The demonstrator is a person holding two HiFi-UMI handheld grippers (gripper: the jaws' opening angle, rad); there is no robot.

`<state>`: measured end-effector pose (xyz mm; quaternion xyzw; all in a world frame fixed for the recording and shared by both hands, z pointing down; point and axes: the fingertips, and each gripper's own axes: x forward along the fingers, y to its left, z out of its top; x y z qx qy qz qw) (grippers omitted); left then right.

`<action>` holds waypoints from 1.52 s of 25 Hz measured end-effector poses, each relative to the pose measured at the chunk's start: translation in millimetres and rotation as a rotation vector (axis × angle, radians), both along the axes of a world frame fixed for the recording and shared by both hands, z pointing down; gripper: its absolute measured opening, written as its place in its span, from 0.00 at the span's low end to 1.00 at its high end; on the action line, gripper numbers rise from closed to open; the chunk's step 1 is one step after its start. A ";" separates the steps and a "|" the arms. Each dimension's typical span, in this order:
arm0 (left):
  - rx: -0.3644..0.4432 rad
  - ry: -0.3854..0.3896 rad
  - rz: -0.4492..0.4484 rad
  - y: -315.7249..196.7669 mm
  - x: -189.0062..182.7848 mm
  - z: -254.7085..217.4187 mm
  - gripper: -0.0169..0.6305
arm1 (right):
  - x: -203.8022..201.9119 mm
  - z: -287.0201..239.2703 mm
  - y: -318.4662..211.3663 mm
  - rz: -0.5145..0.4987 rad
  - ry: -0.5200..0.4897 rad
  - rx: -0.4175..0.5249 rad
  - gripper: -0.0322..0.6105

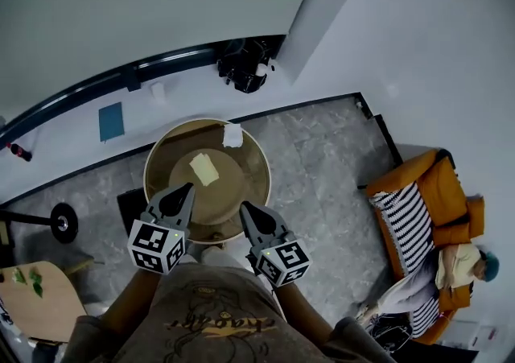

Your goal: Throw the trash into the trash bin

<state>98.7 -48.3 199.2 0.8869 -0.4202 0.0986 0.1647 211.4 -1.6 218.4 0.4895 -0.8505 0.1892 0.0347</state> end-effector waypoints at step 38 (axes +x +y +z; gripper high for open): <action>-0.074 -0.032 -0.025 -88.0 -24.7 65.6 0.05 | -19.6 45.9 -102.9 -0.010 0.005 -0.057 0.08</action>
